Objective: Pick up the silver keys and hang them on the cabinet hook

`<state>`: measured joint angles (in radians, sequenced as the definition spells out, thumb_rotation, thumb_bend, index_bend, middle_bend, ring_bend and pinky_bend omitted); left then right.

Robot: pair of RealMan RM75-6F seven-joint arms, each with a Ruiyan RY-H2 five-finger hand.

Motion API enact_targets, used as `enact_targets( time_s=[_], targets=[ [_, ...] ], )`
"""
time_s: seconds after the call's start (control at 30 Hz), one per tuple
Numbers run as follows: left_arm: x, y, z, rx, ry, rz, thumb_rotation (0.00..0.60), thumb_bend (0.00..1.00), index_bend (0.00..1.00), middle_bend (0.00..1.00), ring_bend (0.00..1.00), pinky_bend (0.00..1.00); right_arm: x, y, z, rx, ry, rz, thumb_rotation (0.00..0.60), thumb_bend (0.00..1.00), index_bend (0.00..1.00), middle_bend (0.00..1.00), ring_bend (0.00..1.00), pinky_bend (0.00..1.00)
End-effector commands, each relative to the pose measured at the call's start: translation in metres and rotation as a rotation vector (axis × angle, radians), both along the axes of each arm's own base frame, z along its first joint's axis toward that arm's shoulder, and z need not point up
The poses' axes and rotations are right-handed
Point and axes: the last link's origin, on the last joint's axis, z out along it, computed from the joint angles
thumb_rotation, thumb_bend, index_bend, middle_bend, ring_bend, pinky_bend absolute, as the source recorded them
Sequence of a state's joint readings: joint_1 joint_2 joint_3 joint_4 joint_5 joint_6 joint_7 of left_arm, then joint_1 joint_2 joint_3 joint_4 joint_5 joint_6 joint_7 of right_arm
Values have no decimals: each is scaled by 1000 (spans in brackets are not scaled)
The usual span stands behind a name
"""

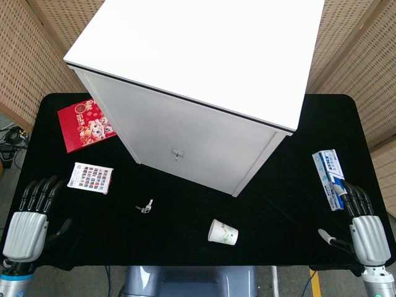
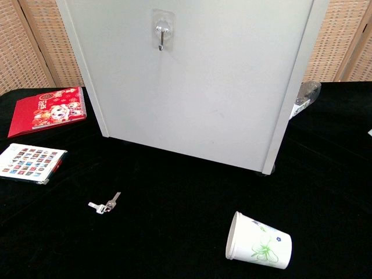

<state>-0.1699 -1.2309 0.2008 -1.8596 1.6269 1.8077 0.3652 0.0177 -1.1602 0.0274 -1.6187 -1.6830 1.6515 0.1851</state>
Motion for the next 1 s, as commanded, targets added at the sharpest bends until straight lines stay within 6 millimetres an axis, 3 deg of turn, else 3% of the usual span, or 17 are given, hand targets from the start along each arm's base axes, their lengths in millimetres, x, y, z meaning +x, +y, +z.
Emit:
enact_targets(
  time_s=[0.03,0.47,0.53,0.6,0.7,0.8,0.93,1.0],
  targets=[
    [-1,0,1,3,-1,4,600,258,0,0,0,0,-1,0,-2,11,10,-9,600,104,2,0,0,0],
    [1,3,-6,-44,19,13,600,265,0,1,10,10,1,0,-2,4,12,-2,600,104,2,0,0,0],
    [3,7,-12,-64,15,12,600,273,0,105,147,143,1,0,-2,3,11,-2,600,104,3,0,0,0],
    [6,12,-23,-119,11,16,600,283,5,381,420,401,1,0,-2,5,9,-3,600,104,3,0,0,0],
    [12,22,-42,-229,11,24,600,326,122,647,632,574,2,0,-2,4,10,-1,600,105,3,0,0,0],
    [23,39,-66,-335,26,8,600,370,276,791,750,678,1,0,-1,2,4,-5,600,104,3,0,0,0],
    [31,55,-94,-406,113,6,600,379,453,858,808,729,1,-1,0,0,-1,-7,600,104,4,0,0,0],
    [36,61,-107,-436,133,16,600,381,469,867,816,740,0,0,0,3,-3,-7,600,104,5,0,0,0]
  ],
)
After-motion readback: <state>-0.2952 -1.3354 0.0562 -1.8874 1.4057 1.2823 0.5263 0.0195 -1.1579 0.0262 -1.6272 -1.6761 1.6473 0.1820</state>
